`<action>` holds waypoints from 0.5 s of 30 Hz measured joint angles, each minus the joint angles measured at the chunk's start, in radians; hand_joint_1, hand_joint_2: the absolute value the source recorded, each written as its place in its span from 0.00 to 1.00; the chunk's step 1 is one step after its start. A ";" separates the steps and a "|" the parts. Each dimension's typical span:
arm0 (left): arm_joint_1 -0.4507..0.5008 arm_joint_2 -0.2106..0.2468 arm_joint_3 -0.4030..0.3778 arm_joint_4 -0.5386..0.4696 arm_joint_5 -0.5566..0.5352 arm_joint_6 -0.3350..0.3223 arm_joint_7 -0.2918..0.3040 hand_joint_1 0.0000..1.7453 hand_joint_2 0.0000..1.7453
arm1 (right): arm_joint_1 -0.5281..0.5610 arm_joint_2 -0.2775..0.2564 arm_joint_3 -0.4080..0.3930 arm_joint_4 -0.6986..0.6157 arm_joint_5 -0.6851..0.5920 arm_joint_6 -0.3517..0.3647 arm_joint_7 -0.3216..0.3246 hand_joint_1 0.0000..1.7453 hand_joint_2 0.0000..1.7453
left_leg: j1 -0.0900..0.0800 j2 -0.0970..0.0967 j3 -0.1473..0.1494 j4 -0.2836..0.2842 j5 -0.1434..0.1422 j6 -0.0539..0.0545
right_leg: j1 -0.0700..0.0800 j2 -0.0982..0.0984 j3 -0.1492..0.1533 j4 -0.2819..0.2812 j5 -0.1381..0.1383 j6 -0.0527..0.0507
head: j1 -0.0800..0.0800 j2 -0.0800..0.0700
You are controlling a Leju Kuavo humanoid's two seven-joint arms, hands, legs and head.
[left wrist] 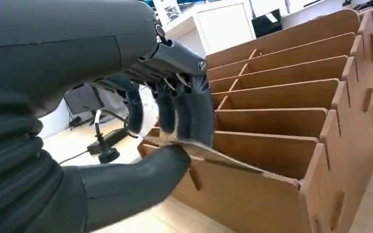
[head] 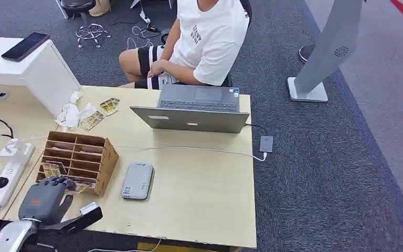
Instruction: Pass the card to the sensor for recognition and then transmit it.
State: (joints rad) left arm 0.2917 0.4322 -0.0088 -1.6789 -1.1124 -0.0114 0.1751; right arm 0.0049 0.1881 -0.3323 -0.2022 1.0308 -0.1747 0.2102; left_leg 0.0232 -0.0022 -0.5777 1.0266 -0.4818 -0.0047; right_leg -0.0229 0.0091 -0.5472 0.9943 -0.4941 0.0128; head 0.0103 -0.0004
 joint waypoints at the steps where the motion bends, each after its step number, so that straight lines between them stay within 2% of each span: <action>1: -0.002 0.001 0.000 0.000 0.001 0.001 0.000 1.00 1.00 | 0.000 0.000 0.000 0.000 0.003 0.001 0.002 0.00 1.00 | 0.000 0.000 0.000 0.000 0.000 0.000 | 0.000 0.000 0.000 0.000 0.000 0.000 | 0.000 0.000; 8: -0.009 0.004 0.000 0.000 0.001 0.003 0.000 1.00 1.00 | 0.000 0.000 -0.003 0.000 0.008 -0.001 -0.002 0.00 1.00 | 0.000 0.000 0.001 0.000 0.000 0.000 | 0.000 0.000 0.000 0.000 0.000 0.000 | 0.000 0.000; 15: -0.048 -0.021 -0.036 -0.008 -0.027 0.066 -0.021 1.00 1.00 | 0.001 0.000 -0.027 0.000 -0.007 -0.005 -0.013 0.00 1.00 | 0.000 0.000 0.001 0.000 0.000 0.000 | 0.000 0.000 0.000 0.000 0.000 0.000 | 0.000 0.000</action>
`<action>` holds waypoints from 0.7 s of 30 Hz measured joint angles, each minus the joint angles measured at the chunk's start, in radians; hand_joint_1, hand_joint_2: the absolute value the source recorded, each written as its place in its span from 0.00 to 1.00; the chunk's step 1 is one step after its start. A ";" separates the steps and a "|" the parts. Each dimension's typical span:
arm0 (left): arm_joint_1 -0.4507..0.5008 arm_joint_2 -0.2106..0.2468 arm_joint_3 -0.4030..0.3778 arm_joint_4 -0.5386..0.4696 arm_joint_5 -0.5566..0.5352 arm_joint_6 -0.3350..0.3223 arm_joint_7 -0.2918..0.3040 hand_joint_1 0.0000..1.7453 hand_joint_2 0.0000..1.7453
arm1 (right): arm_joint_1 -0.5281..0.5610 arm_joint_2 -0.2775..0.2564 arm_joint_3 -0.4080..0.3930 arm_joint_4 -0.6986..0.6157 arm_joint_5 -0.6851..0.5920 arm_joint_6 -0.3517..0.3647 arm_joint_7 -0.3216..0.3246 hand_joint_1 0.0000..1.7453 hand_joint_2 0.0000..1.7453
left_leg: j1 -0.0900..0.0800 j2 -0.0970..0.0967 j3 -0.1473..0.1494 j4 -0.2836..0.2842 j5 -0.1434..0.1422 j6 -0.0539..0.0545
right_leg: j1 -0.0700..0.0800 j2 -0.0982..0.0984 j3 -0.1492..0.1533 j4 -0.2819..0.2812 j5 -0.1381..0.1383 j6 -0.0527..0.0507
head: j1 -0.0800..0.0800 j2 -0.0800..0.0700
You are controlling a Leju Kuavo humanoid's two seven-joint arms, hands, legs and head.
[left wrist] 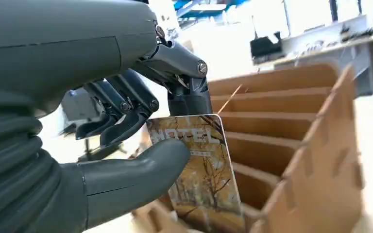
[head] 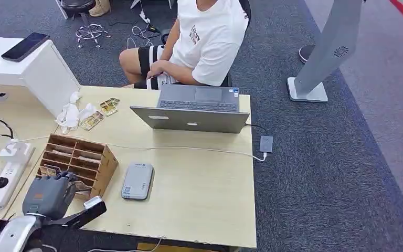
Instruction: Pass the card to the sensor for recognition and then transmit it.
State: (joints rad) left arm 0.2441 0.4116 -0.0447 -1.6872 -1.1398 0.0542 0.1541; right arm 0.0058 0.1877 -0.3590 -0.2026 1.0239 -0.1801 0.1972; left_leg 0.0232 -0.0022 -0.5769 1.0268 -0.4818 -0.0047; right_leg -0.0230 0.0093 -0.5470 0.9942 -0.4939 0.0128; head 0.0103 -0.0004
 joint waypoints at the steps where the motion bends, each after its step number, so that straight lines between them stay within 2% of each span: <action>1: -0.003 -0.003 -0.005 -0.011 0.000 0.007 -0.002 1.00 1.00 | 0.000 0.000 -0.004 -0.001 0.000 -0.003 -0.001 0.00 1.00 | 0.000 0.000 0.000 0.000 0.000 0.000 | 0.000 0.000 0.000 0.000 0.000 0.000 | 0.000 0.000; 8: -0.012 -0.007 -0.028 -0.103 -0.004 0.059 -0.034 1.00 1.00 | 0.002 0.000 -0.026 -0.005 0.000 -0.004 -0.003 0.00 1.00 | 0.000 0.000 0.000 0.000 0.000 0.000 | 0.000 0.000 0.000 0.000 0.000 0.000 | 0.000 0.000; 13: -0.032 0.001 -0.056 -0.207 -0.008 0.110 -0.085 1.00 1.00 | 0.003 0.000 -0.045 -0.006 0.001 -0.003 -0.006 0.00 1.00 | 0.000 0.000 0.000 0.000 0.000 0.000 | 0.000 0.000 -0.001 0.000 0.000 0.000 | 0.000 0.000; 18: -0.106 0.002 -0.083 -0.261 0.007 0.118 -0.092 1.00 1.00 | 0.003 0.000 -0.051 -0.007 0.005 -0.002 -0.006 0.00 1.00 | 0.000 -0.001 0.001 0.000 0.000 0.000 | 0.000 0.000 -0.001 0.000 0.001 -0.001 | -0.001 0.000; 21: -0.220 -0.006 -0.111 -0.248 0.010 0.118 -0.087 1.00 1.00 | 0.001 0.000 -0.055 -0.008 0.030 0.002 -0.010 0.00 1.00 | 0.000 -0.005 0.000 0.001 0.003 0.001 | 0.000 -0.005 -0.002 0.000 0.001 0.000 | 0.000 0.000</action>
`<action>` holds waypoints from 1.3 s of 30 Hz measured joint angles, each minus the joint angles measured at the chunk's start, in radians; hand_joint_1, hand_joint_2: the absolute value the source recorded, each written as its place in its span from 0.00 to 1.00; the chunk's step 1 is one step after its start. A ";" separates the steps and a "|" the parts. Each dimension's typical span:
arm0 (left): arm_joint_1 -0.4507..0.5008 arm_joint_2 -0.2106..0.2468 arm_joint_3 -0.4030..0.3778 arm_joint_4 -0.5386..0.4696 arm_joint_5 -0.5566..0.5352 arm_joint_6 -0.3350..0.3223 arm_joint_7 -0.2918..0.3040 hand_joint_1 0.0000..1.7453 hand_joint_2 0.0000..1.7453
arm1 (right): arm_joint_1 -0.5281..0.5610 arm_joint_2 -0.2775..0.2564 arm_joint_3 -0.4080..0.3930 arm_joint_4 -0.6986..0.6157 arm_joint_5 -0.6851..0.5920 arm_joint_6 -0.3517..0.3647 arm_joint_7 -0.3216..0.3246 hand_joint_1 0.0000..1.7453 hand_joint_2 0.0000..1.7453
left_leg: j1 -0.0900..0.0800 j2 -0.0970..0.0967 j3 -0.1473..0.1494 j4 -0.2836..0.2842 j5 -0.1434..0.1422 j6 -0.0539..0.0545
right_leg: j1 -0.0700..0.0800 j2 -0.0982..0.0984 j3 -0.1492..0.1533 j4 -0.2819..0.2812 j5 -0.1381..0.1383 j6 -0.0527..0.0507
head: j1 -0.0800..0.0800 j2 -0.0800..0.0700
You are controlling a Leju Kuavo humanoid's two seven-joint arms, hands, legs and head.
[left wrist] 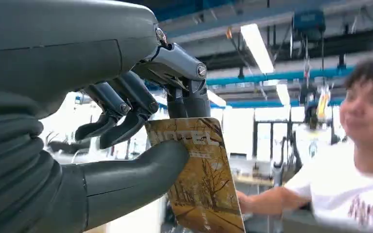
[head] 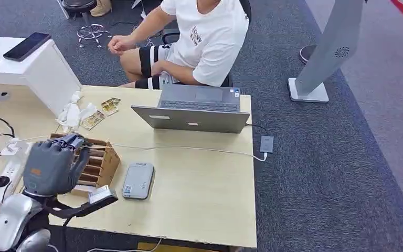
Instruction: Pass the card to the sensor for recognition and then transmit it.
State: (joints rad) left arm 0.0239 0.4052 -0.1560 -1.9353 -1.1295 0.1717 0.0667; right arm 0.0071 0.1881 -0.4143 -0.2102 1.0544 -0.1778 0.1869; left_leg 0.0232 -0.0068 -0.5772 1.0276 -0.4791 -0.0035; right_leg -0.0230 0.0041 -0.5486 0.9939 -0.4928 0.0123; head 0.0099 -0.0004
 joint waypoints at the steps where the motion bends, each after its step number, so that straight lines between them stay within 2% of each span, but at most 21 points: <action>1: -0.053 -0.008 -0.012 0.017 -0.003 0.000 0.005 1.00 1.00 | -0.003 0.000 0.000 0.000 0.009 0.003 -0.002 0.00 1.00 | 0.000 -0.001 0.000 0.000 0.001 -0.001 | 0.000 -0.001 0.001 0.000 0.000 0.000 | 0.000 0.000; 5: -0.268 -0.056 -0.059 0.159 -0.062 0.035 0.047 1.00 1.00 | -0.012 0.000 0.000 0.000 0.047 0.014 -0.015 0.00 1.00 | 0.000 -0.003 -0.001 0.000 0.004 -0.001 | 0.000 -0.001 0.002 0.000 0.004 0.001 | 0.001 0.000; 10: -0.524 -0.118 -0.070 0.467 -0.127 0.172 0.055 1.00 1.00 | -0.027 -0.003 0.002 0.000 0.082 0.031 -0.026 0.00 1.00 | 0.000 -0.001 -0.002 0.000 0.006 -0.002 | 0.000 0.001 0.000 0.000 0.008 0.000 | 0.000 0.000; 14: -0.632 -0.150 -0.070 0.658 -0.121 0.210 0.033 1.00 1.00 | -0.030 -0.006 0.004 0.002 0.093 0.037 -0.016 0.00 1.00 | 0.000 0.001 -0.002 0.000 0.007 -0.001 | 0.000 0.002 -0.001 0.000 0.008 0.000 | 0.001 0.000; 18: -0.676 -0.174 -0.070 0.768 -0.123 0.230 0.026 1.00 1.00 | -0.030 -0.008 0.011 0.003 0.096 0.045 -0.010 0.00 1.00 | 0.000 0.002 -0.003 0.000 0.006 -0.001 | 0.000 0.004 -0.002 0.001 0.008 0.000 | 0.001 0.000; 24: -0.689 -0.192 -0.070 0.835 -0.130 0.241 0.017 1.00 1.00 | -0.030 -0.011 0.011 0.004 0.095 0.045 -0.007 0.00 1.00 | 0.000 0.002 -0.004 0.000 0.006 -0.002 | 0.000 0.004 -0.003 0.000 0.008 0.000 | 0.001 0.000; 25: -0.690 -0.195 -0.070 0.842 -0.130 0.242 0.017 0.76 1.00 | -0.030 -0.012 0.011 0.004 0.095 0.044 -0.007 0.00 1.00 | 0.000 0.002 -0.004 0.000 0.006 -0.002 | 0.000 0.004 -0.003 0.000 0.008 0.000 | 0.001 0.000; 38: -0.690 -0.208 -0.070 0.871 -0.126 0.262 0.014 0.76 1.00 | -0.030 -0.016 0.011 0.008 0.095 0.046 -0.007 0.00 1.00 | 0.000 0.002 -0.004 0.000 0.006 -0.002 | 0.000 0.004 -0.003 0.001 0.008 0.000 | 0.001 0.000; 39: -0.690 -0.208 -0.070 0.872 -0.126 0.262 0.014 0.00 1.00 | -0.030 -0.016 0.011 0.008 0.095 0.046 -0.007 0.00 1.00 | 0.000 0.002 -0.004 0.000 0.006 -0.002 | 0.000 0.004 -0.003 0.000 0.008 0.000 | 0.001 0.000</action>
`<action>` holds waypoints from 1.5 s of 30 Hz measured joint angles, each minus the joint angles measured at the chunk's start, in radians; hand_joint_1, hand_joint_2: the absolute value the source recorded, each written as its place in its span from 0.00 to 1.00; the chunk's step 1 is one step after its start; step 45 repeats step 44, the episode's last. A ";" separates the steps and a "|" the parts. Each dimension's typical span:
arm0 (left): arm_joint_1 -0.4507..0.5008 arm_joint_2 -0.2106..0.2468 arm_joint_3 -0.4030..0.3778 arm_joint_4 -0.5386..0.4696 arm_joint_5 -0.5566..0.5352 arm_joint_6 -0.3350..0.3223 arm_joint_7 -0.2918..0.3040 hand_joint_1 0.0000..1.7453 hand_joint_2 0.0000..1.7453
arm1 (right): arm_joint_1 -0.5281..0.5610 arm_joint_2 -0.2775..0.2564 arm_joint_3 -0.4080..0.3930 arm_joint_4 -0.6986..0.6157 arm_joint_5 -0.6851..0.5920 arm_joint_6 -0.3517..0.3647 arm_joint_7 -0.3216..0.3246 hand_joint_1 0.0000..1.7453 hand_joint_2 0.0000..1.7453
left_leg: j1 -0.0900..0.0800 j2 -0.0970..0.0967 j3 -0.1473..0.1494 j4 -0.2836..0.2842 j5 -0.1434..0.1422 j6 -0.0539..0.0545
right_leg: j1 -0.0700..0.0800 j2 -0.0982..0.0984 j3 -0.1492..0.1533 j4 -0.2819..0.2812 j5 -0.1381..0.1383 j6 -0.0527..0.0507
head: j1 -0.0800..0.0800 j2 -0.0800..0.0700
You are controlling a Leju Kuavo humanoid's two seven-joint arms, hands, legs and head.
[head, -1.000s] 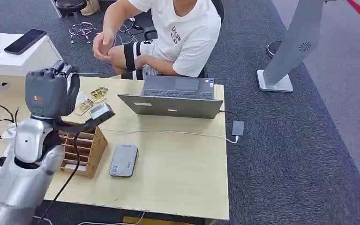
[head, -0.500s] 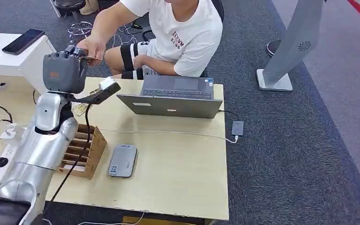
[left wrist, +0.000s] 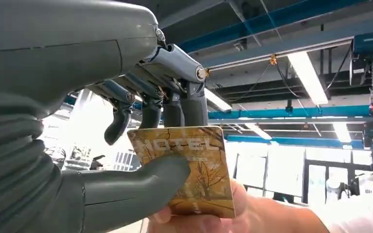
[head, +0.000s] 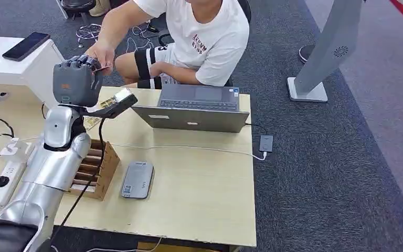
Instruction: Pass the card to the sensor for recognition and then transmit it.
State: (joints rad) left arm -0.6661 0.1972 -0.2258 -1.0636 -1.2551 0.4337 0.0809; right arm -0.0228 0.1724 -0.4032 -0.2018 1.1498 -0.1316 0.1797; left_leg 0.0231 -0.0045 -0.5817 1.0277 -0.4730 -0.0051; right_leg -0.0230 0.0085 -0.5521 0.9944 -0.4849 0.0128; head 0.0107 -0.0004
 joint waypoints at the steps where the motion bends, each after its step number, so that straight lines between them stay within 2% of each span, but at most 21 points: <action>1: 0.000 0.000 0.000 0.000 0.000 0.002 0.000 0.00 1.00 | 0.000 0.000 0.000 0.000 0.000 0.000 0.000 0.00 1.00 | 0.000 0.000 0.000 0.000 0.000 0.000 | 0.000 0.000 0.000 0.000 0.000 0.000 | 0.000 0.000; 5: 0.001 -0.002 0.000 0.002 0.008 0.007 -0.011 0.00 1.00 | 0.000 -0.001 0.000 0.000 0.000 0.004 0.000 0.00 1.00 | 0.000 0.000 0.000 0.000 0.000 0.000 | 0.000 0.000 0.000 0.000 0.000 0.000 | 0.000 0.000; 9: 0.022 0.000 0.000 0.000 0.029 0.051 -0.049 0.00 1.00 | 0.000 -0.002 0.000 0.000 0.003 0.004 -0.002 0.00 1.00 | 0.000 0.000 0.000 0.000 0.000 0.000 | 0.000 0.000 0.000 0.000 0.000 0.000 | 0.000 0.000; 13: 0.087 0.007 0.000 -0.058 0.107 0.082 -0.116 0.00 1.00 | 0.002 -0.004 0.000 0.002 0.003 0.000 -0.005 0.00 1.00 | 0.000 0.000 -0.001 0.000 0.000 0.000 | 0.000 0.000 0.000 0.000 0.000 0.000 | 0.000 0.000; 15: 0.137 0.015 0.003 -0.133 0.202 0.094 -0.173 0.00 1.00 | 0.004 -0.006 0.000 0.002 0.002 0.000 -0.005 0.00 1.00 | 0.000 0.000 -0.001 0.000 0.000 0.000 | 0.000 0.000 0.000 0.000 0.000 0.000 | 0.000 0.000; 17: 0.212 0.022 0.015 -0.248 0.399 0.083 -0.267 0.00 1.00 | 0.008 -0.006 0.000 0.002 -0.003 -0.002 -0.005 0.00 1.00 | 0.000 0.001 -0.001 0.000 -0.001 0.000 | 0.000 0.001 0.000 0.000 -0.001 0.000 | 0.000 0.000; 21: 0.439 0.024 0.090 -0.530 0.916 -0.053 -0.498 0.00 1.00 | 0.023 -0.006 -0.005 0.002 -0.022 -0.020 -0.022 0.00 1.00 | 0.000 0.006 -0.001 -0.001 -0.005 0.000 | 0.000 0.005 -0.001 0.000 -0.003 0.000 | 0.000 0.000; 22: 0.506 0.020 0.128 -0.604 1.046 -0.108 -0.548 0.00 1.00 | 0.027 -0.006 -0.006 0.002 -0.023 -0.023 -0.023 0.00 1.00 | 0.000 0.007 -0.001 -0.001 -0.005 0.000 | 0.000 0.006 -0.002 0.000 -0.003 -0.001 | 0.000 0.000; 23: 0.571 0.012 0.169 -0.668 1.168 -0.201 -0.605 0.00 1.00 | 0.032 -0.006 -0.010 0.002 -0.029 -0.030 -0.026 0.00 1.00 | 0.000 0.007 -0.001 -0.001 -0.005 0.000 | 0.000 0.006 -0.002 0.000 -0.004 -0.001 | 0.000 0.000; 25: 0.712 -0.023 0.271 -0.792 1.375 -0.367 -0.685 0.00 1.00 | 0.041 -0.006 -0.027 0.002 -0.046 -0.045 -0.040 0.00 1.00 | 0.000 0.008 -0.001 -0.001 -0.008 -0.001 | 0.000 0.007 -0.002 0.000 -0.005 -0.001 | -0.001 0.000; 26: 0.775 -0.062 0.342 -0.851 1.494 -0.460 -0.708 0.00 1.00 | 0.046 -0.004 -0.034 0.002 -0.052 -0.052 -0.049 0.00 1.00 | 0.000 0.008 -0.001 -0.001 -0.009 0.000 | 0.000 0.007 -0.002 0.000 -0.007 0.000 | -0.001 0.000; 27: 0.831 -0.104 0.419 -0.894 1.603 -0.580 -0.703 0.00 1.00 | 0.050 -0.002 -0.044 0.002 -0.058 -0.061 -0.058 0.00 1.00 | 0.000 0.008 0.000 -0.001 -0.009 0.000 | 0.000 0.007 -0.001 0.000 -0.008 0.001 | -0.001 0.000; 28: 0.875 -0.161 0.515 -0.931 1.720 -0.697 -0.666 0.00 1.00 | 0.054 0.000 -0.053 0.002 -0.058 -0.069 -0.063 0.00 1.00 | 0.000 0.007 -0.001 -0.001 -0.010 0.001 | 0.000 0.006 -0.001 0.000 -0.008 0.001 | -0.002 0.000; 30: 0.884 -0.269 0.741 -0.952 1.853 -0.877 -0.537 0.00 1.00 | 0.062 0.005 -0.069 0.002 -0.057 -0.080 -0.070 0.00 1.00 | 0.000 0.003 -0.001 -0.001 -0.010 0.001 | 0.000 0.002 -0.001 -0.001 -0.010 0.003 | 0.000 0.000; 33: 0.857 -0.374 1.039 -0.952 1.875 -1.026 -0.427 0.00 1.00 | 0.067 0.008 -0.081 0.002 -0.055 -0.087 -0.077 0.00 1.00 | 0.000 0.004 0.001 -0.001 -0.010 0.001 | 0.000 0.002 -0.001 -0.001 -0.010 0.001 | 0.000 0.000; 34: 0.842 -0.400 1.107 -0.951 1.888 -1.018 -0.391 0.00 1.00 | 0.069 0.008 -0.085 0.002 -0.050 -0.087 -0.077 0.00 1.00 | 0.000 0.003 0.000 -0.001 -0.010 0.001 | 0.000 0.002 0.000 -0.001 -0.010 0.001 | 0.000 0.000; 35: 0.828 -0.424 1.167 -0.944 1.910 -0.979 -0.345 0.00 1.00 | 0.069 0.008 -0.089 0.002 -0.048 -0.087 -0.074 0.00 1.00 | 0.000 0.003 0.001 -0.001 -0.010 0.001 | 0.000 0.001 0.002 -0.001 -0.010 0.001 | 0.001 0.000; 38: 0.788 -0.471 1.320 -0.861 1.937 -0.818 -0.255 0.00 1.00 | 0.070 0.008 -0.096 0.002 -0.035 -0.090 -0.071 0.00 1.00 | 0.000 0.003 0.003 -0.001 -0.010 0.001 | 0.000 0.002 0.004 0.000 -0.010 0.000 | 0.000 0.000; 41: 0.763 -0.508 1.455 -0.697 1.907 -0.718 -0.235 0.00 1.00 | 0.071 0.007 -0.098 0.006 -0.024 -0.090 -0.086 0.00 1.00 | 0.000 0.003 0.004 -0.001 -0.010 0.001 | 0.000 0.001 0.004 -0.001 -0.010 0.001 | 0.000 0.000; 44: 0.743 -0.534 1.536 -0.482 1.863 -0.580 -0.247 0.00 1.00 | 0.069 0.007 -0.098 0.010 -0.003 -0.090 -0.106 0.00 1.00 | -0.001 0.003 0.003 -0.001 -0.010 0.002 | -0.001 0.001 0.004 -0.001 -0.010 0.001 | 0.000 0.000; 45: 0.743 -0.534 1.536 -0.482 1.863 -0.580 -0.247 0.00 1.00 | 0.069 0.007 -0.098 0.010 -0.003 -0.090 -0.106 0.00 1.00 | -0.001 0.003 0.003 -0.001 -0.010 0.002 | -0.001 0.001 0.004 -0.001 -0.010 0.001 | 0.000 0.000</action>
